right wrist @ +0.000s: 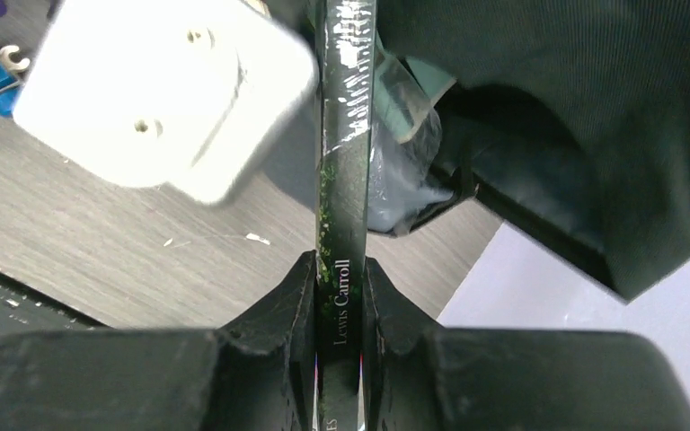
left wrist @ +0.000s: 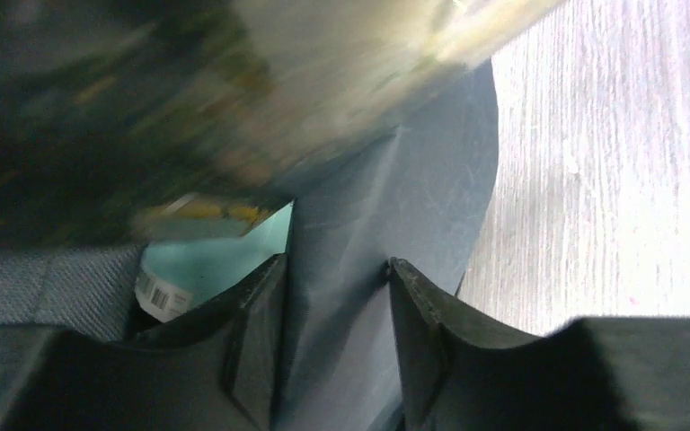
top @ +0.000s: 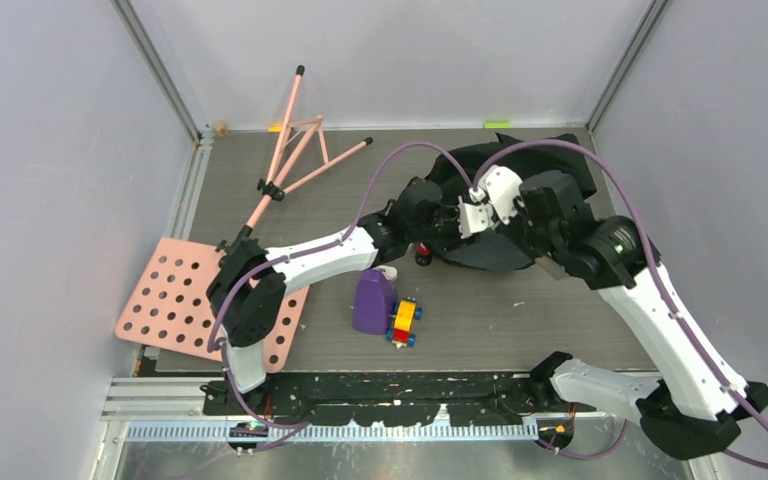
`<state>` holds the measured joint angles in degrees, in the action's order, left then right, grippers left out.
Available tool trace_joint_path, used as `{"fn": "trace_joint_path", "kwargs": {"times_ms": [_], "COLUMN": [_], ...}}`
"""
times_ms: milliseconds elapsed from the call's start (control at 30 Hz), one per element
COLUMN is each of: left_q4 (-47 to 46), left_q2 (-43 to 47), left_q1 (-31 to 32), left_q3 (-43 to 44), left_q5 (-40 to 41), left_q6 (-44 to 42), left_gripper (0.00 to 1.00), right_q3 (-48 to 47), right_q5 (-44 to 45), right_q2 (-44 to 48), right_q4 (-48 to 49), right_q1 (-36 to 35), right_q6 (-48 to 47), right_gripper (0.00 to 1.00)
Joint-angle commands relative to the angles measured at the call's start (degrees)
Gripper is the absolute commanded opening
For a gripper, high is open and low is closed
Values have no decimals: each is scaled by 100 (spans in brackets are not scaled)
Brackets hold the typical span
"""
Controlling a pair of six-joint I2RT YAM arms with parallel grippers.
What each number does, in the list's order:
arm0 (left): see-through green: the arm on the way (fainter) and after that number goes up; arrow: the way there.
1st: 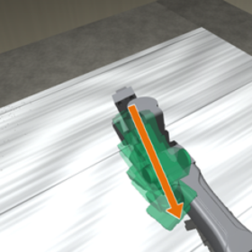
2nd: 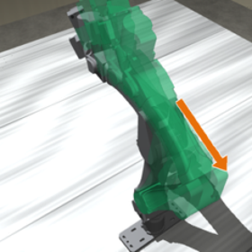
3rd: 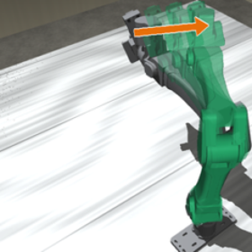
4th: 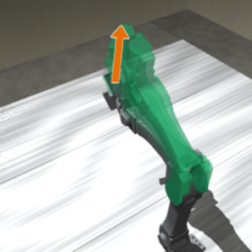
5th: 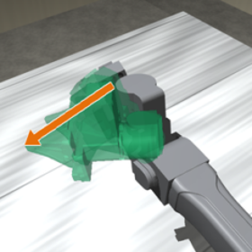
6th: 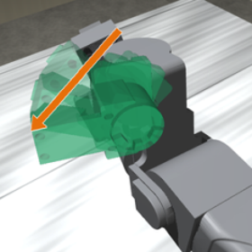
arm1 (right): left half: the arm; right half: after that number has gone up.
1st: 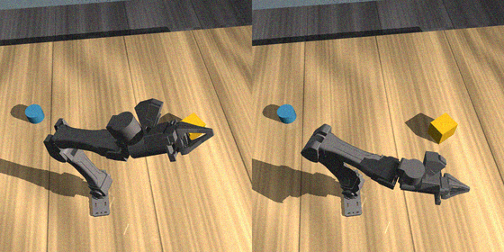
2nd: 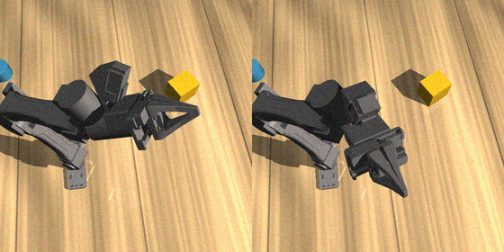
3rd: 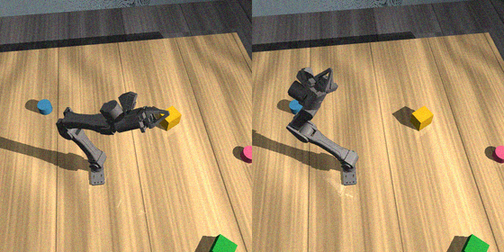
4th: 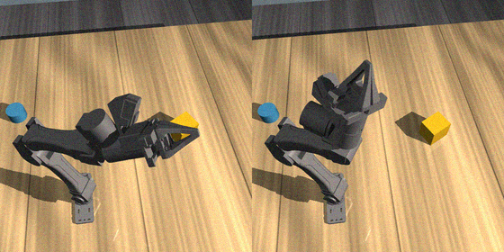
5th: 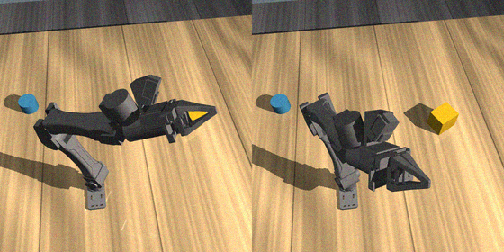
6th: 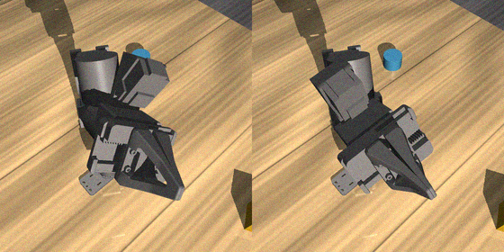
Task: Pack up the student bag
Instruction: Place the book in the student bag.
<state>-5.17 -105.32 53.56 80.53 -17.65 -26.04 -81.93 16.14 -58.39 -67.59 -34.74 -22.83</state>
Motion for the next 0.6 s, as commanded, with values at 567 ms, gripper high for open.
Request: {"fn": "trace_joint_path", "kwargs": {"times_ms": [567], "left_q4": [-688], "left_q2": [599], "left_q1": [251], "left_q3": [-1180], "left_q5": [360], "left_q6": [532], "left_gripper": [0], "right_q3": [-1106], "right_q5": [-2020], "right_q2": [-1804], "right_q4": [2121], "right_q1": [1197], "right_q6": [-2033], "right_gripper": [0]}}
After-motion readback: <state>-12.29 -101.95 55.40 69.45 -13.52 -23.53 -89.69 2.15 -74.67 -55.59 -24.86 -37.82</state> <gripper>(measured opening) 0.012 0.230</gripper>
